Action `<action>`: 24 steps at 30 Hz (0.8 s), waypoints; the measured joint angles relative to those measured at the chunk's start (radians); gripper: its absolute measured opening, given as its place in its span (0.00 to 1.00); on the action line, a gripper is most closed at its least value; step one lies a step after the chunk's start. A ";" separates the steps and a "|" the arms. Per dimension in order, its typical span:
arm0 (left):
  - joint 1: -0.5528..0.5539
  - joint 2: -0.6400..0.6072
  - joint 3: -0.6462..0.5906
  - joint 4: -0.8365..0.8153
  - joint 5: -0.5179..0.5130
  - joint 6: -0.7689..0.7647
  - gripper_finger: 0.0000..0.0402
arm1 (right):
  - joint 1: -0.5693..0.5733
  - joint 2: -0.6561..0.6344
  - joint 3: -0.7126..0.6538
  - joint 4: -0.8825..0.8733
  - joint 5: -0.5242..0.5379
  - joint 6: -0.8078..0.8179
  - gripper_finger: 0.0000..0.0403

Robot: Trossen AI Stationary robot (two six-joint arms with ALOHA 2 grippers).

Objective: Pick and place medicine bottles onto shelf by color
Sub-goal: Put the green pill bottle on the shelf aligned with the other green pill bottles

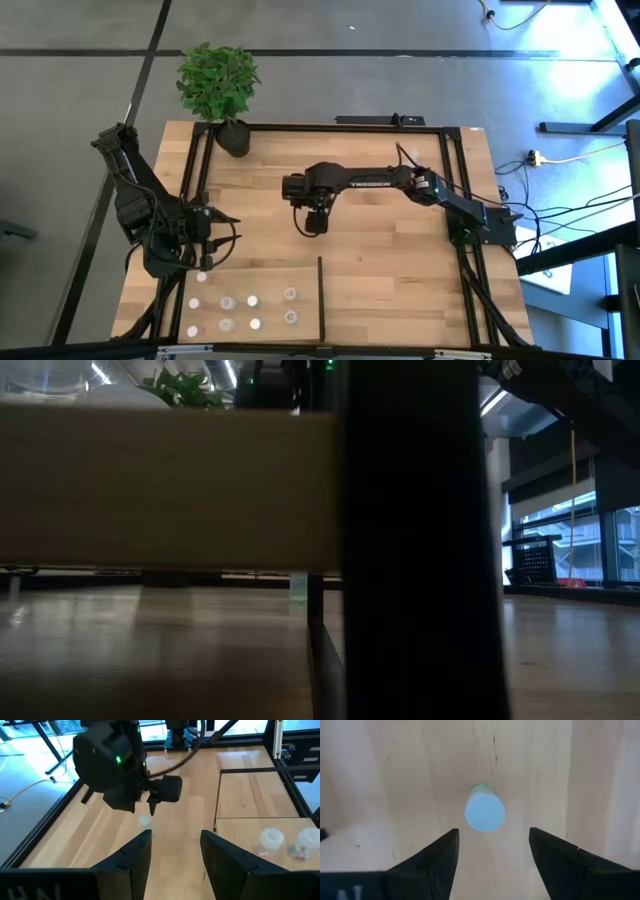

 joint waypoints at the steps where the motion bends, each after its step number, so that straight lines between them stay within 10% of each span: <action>1: 0.000 0.000 0.000 0.000 0.000 -0.002 0.41 | 0.003 -0.005 0.014 -0.004 0.000 -0.008 0.60; 13: 0.030 0.000 0.000 0.004 0.032 -0.007 0.41 | 0.060 -0.174 0.099 -0.099 0.126 -0.047 0.60; 24: 0.322 0.034 0.000 0.119 0.279 0.256 0.41 | 0.118 -0.381 0.097 -0.137 0.213 0.013 0.60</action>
